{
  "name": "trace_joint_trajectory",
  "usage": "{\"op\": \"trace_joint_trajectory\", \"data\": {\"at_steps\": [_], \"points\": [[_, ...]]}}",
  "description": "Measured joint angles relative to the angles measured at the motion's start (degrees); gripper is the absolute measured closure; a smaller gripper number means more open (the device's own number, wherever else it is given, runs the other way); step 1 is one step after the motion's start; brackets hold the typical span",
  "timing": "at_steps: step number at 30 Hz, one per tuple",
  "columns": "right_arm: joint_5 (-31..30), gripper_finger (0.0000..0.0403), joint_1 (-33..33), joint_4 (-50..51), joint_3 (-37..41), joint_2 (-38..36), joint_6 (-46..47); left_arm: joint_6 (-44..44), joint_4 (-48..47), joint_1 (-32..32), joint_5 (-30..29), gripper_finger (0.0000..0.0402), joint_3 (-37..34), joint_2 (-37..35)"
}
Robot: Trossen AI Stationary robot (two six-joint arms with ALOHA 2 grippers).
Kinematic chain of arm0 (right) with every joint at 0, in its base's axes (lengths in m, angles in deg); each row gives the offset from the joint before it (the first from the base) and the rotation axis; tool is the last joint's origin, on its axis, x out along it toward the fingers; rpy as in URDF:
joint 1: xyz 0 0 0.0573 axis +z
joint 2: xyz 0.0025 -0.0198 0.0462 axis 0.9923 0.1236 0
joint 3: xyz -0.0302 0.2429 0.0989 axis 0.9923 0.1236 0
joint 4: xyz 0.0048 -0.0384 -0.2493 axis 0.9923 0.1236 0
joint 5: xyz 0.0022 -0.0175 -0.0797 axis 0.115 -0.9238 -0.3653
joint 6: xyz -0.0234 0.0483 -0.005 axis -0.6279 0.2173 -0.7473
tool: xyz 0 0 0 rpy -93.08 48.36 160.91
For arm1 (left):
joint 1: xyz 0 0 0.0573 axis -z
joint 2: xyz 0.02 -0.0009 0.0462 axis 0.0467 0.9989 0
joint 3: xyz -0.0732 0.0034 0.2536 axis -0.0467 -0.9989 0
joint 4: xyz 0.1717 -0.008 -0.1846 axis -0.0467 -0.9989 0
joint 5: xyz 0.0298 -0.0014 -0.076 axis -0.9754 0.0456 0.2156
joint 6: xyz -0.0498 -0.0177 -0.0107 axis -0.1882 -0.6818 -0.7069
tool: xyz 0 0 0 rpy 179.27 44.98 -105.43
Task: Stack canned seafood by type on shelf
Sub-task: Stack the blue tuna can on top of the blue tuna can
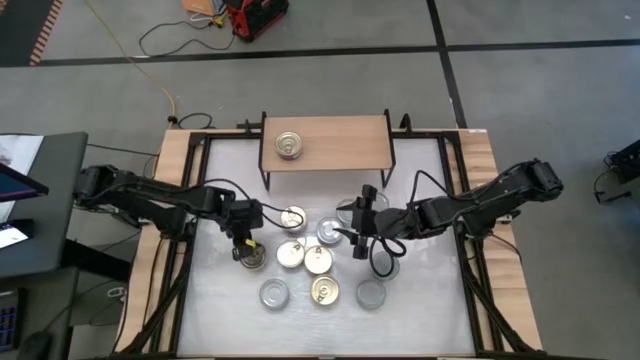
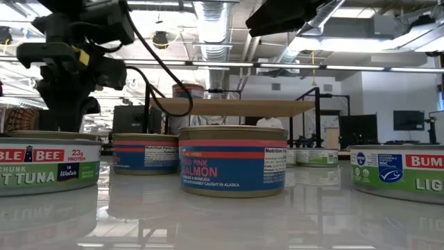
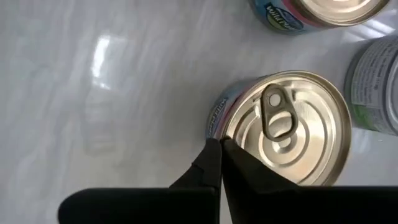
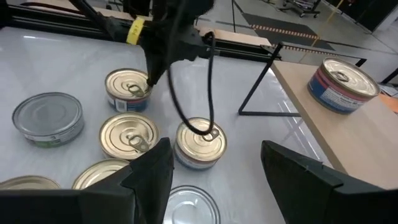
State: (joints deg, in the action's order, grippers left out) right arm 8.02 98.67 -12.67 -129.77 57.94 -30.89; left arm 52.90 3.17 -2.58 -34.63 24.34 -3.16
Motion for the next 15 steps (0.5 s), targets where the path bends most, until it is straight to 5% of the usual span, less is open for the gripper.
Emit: {"op": "trace_joint_trajectory", "data": {"at_steps": [7,15], "points": [[7.64,0.0129,0.5,-0.11,0.0,0.0,0.2,3.95,2.73,-5.83,6.83,0.0401,-0.2,0.19],[8.18,0.0129,1.55,-0.21,0.0,0.0,0.13,9.06,1.5,-9.86,9.92,0.0402,-0.25,0.23]]}}
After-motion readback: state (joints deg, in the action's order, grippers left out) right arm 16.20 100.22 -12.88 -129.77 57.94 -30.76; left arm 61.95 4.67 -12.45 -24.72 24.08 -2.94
